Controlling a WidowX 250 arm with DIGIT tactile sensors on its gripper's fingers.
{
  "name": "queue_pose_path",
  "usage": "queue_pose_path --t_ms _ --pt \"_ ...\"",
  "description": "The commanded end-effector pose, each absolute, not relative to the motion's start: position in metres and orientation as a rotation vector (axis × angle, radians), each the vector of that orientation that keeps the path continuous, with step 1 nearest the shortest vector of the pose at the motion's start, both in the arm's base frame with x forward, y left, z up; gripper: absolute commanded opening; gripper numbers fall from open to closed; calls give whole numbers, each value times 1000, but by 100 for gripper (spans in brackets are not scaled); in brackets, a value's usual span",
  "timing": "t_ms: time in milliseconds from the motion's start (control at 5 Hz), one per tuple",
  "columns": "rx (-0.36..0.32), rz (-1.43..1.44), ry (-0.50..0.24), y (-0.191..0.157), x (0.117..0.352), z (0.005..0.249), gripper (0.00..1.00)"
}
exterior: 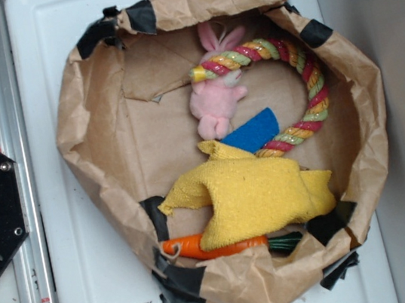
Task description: Grab the multicolored rope.
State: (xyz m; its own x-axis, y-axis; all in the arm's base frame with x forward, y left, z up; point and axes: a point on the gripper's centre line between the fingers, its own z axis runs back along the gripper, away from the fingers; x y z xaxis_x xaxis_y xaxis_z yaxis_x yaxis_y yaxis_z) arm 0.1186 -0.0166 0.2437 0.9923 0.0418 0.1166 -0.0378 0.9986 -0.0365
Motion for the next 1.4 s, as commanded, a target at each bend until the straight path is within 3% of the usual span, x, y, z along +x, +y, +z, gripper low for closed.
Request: queue_pose_path --t_ms 0,200,400,600,800,1000,1200 --pt "-34 40 -118 -17 119 244 100" --pt "75 1 -290 2 169 214 100" --pt "63 -41 -338 5 210 189 100" --pt "-32 58 -366 9 242 159 100" --pt "-52 260 -354 16 267 139 100" --pt "-97 327 -315 16 288 110 100" --pt "-89 313 -287 13 311 84 100"
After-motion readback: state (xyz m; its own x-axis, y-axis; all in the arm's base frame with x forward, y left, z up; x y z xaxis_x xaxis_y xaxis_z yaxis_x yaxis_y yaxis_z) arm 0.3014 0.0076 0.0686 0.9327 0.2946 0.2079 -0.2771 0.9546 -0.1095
